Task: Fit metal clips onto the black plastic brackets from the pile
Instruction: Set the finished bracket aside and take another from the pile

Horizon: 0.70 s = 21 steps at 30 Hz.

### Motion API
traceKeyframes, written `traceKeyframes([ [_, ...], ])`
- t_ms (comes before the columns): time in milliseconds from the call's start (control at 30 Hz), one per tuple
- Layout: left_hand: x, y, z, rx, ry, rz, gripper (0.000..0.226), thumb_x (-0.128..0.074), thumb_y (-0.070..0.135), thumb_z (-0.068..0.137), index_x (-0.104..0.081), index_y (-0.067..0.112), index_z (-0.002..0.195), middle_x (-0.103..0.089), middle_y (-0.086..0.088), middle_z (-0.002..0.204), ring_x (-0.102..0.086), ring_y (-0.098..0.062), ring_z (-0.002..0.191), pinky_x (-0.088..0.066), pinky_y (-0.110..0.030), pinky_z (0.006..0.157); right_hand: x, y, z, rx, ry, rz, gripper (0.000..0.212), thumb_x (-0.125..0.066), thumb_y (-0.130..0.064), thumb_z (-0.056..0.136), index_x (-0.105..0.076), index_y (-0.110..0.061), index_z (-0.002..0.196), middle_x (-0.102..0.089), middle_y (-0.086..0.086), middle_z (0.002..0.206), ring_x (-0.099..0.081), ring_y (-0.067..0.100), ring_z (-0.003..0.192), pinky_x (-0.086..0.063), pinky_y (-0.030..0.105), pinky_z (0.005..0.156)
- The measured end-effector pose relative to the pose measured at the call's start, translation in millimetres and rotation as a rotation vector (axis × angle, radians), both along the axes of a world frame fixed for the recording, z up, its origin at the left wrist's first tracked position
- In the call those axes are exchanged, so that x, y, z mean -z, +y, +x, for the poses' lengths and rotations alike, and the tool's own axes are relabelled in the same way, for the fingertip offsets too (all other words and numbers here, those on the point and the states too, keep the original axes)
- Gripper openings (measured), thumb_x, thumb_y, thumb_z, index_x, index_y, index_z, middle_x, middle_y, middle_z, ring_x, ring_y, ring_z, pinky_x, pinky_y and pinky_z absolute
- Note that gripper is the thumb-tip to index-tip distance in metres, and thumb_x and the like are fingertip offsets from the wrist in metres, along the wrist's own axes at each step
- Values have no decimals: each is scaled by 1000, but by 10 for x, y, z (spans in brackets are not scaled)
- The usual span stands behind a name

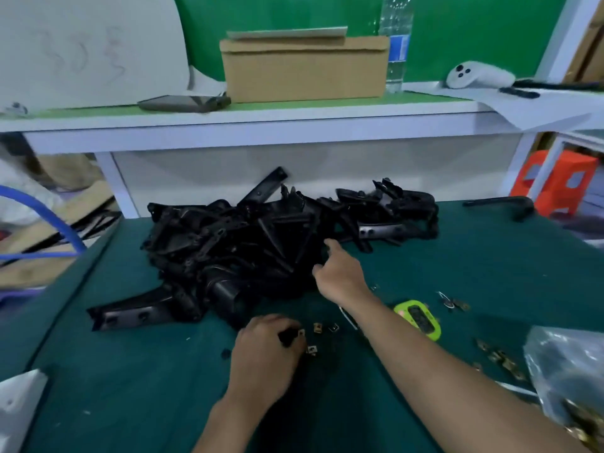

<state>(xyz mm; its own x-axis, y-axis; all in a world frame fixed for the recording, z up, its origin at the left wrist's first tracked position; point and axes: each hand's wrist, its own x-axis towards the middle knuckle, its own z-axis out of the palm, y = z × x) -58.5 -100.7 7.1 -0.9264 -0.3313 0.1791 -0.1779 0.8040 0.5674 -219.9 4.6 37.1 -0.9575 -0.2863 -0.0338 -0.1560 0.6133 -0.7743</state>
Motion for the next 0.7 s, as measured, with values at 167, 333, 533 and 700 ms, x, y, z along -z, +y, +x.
traceKeyframes([
  [167,8,15,-68,53,33,42,14,-71,34,88,-77,36,100,-62,31,94,-54,1,103,-42,-21,87,-10,-268,-196,17,-105,29,83,-65,-35,94,-13,-30,159,-65,1,86,-67,21,73,-57,38,64],
  [333,-5,20,-69,26,60,90,13,-75,30,82,-74,40,90,-62,33,81,-58,3,86,-49,-21,78,-28,-346,-240,129,-25,70,75,-65,-17,91,-27,-30,154,-67,0,79,-67,21,72,-59,38,67],
  [533,21,55,-79,-124,107,187,26,-69,33,91,-51,50,83,-66,32,86,-54,-5,61,-47,-21,61,-159,7,-92,358,161,-55,67,-52,-2,89,-35,-36,145,-68,-2,84,-62,21,74,-52,40,64],
  [700,6,47,-53,-134,144,200,26,-76,22,86,-65,45,88,-65,25,89,-61,5,78,-45,-7,68,-67,500,182,477,388,-236,52,-48,-4,95,-45,-30,138,-60,-4,119,-60,17,93,-52,37,82],
])
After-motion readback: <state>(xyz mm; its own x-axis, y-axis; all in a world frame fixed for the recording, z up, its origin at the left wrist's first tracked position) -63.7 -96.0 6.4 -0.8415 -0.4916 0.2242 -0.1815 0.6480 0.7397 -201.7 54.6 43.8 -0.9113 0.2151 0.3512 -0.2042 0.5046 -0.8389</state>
